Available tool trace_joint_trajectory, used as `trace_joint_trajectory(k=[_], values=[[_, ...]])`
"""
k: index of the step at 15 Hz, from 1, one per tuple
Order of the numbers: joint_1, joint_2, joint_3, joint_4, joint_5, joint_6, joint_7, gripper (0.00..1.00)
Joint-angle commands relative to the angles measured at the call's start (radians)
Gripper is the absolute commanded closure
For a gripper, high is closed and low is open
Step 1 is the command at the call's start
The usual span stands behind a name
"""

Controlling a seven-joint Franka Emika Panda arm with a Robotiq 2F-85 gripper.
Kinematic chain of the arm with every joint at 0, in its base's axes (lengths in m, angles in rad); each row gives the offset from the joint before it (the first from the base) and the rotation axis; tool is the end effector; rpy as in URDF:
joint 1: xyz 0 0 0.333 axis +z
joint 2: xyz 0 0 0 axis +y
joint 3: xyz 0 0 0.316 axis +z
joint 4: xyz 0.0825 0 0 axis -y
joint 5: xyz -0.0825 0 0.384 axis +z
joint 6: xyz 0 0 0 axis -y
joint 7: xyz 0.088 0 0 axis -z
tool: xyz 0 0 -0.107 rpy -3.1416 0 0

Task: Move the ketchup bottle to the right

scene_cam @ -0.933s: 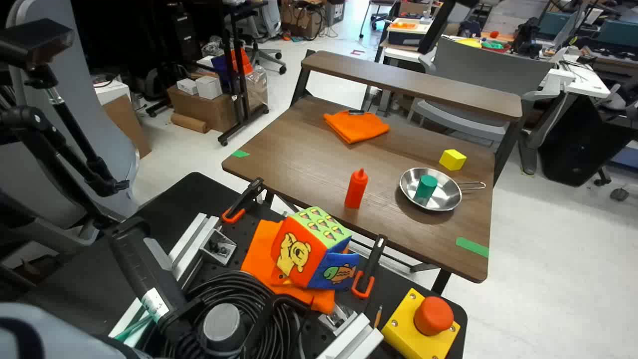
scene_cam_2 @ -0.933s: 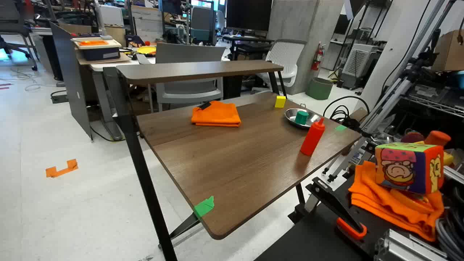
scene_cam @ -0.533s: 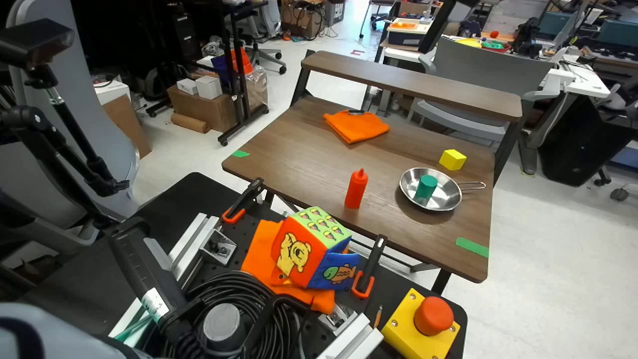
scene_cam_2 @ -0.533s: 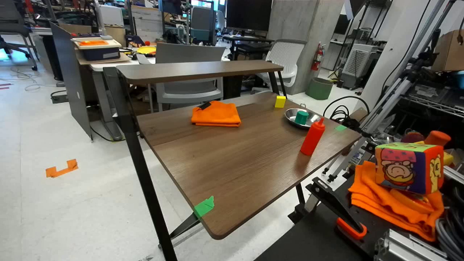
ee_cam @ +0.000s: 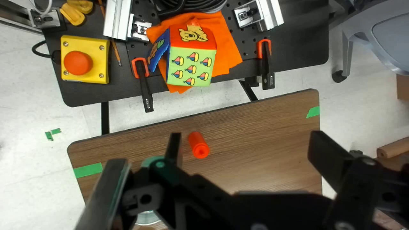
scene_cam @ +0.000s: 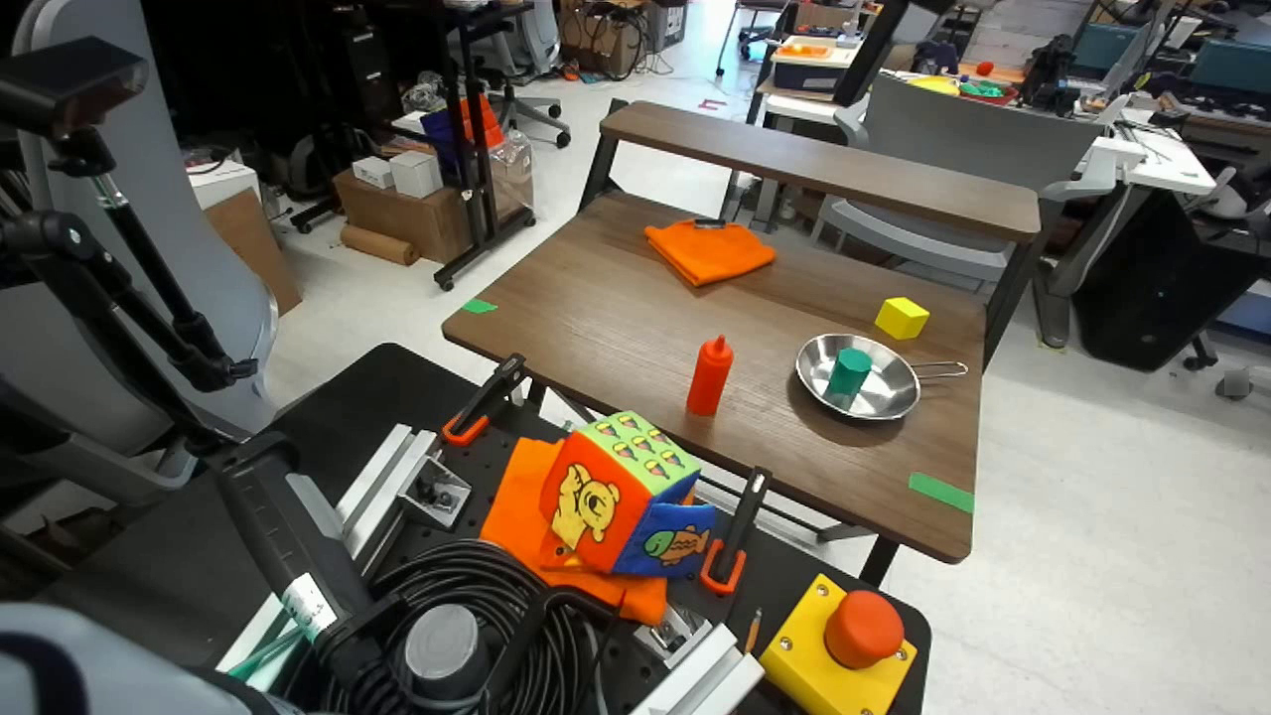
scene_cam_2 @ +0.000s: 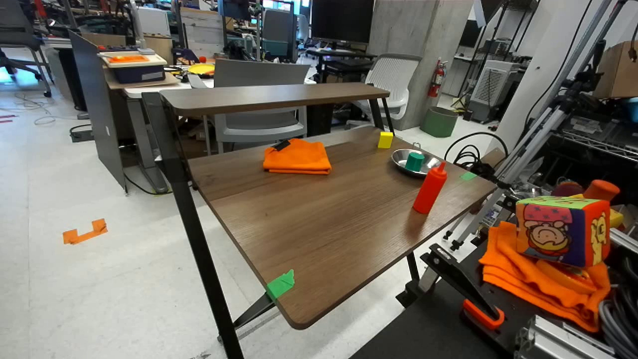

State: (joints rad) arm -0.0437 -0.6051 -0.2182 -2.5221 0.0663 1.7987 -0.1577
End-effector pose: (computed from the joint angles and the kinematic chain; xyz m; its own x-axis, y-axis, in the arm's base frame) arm 0.3424 -0.0892 0.4664 0.9928 -0.0669 -0.0999 -0.0861 -0.9755 -0.2027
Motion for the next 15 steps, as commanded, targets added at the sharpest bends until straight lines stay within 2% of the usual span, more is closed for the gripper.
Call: trace_joint_trajectory(k=[1, 4, 7, 11, 15], values=[[-0.022, 0.003, 0.019, 0.002, 0.010, -0.003, -0.011, 0.00], [-0.018, 0.024, 0.022, 0.019, 0.017, -0.015, 0.000, 0.00], [-0.020, 0.121, 0.068, 0.083, 0.003, -0.009, 0.095, 0.00], [-0.014, 0.294, 0.134, 0.156, -0.031, 0.050, 0.203, 0.00], [-0.006, 0.469, 0.166, 0.209, -0.054, 0.121, 0.242, 0.00]])
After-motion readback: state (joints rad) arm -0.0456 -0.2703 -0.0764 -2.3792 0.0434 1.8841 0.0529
